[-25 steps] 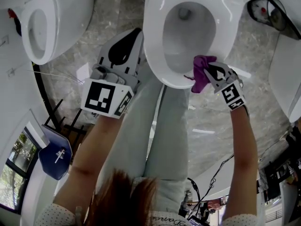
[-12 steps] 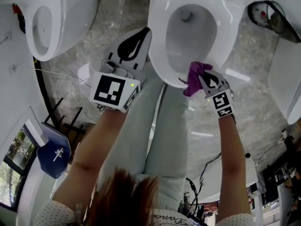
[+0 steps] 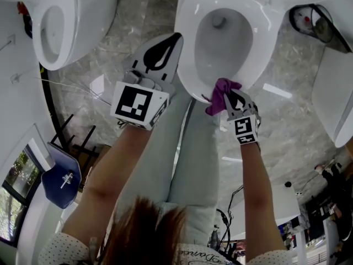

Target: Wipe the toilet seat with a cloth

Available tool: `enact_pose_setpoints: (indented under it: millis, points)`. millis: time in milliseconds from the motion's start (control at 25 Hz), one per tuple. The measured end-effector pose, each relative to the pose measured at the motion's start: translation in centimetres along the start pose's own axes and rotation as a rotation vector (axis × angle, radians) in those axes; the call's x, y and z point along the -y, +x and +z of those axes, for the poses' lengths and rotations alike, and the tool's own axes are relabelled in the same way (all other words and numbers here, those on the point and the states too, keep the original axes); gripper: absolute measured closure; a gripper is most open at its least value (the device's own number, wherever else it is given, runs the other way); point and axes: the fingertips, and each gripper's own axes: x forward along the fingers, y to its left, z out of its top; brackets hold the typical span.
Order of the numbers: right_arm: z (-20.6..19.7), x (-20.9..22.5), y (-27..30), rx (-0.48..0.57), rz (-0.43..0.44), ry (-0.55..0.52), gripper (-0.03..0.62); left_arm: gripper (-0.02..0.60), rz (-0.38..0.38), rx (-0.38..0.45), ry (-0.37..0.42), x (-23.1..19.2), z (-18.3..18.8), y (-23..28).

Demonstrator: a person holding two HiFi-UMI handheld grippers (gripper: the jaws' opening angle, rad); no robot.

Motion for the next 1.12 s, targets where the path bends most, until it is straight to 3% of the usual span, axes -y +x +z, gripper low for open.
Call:
enact_pose_setpoints:
  millis: [560, 1120]
  points:
    - [2.3, -4.5, 3.2, 0.009, 0.022, 0.013, 0.533, 0.577, 0.003, -0.001, -0.012, -0.7, -0.2, -1.1]
    - [4.6, -6.5, 4.6, 0.053, 0.073, -0.054, 0.534, 0.577, 0.021, -0.003, -0.032, -2.0, -0.8, -1.2]
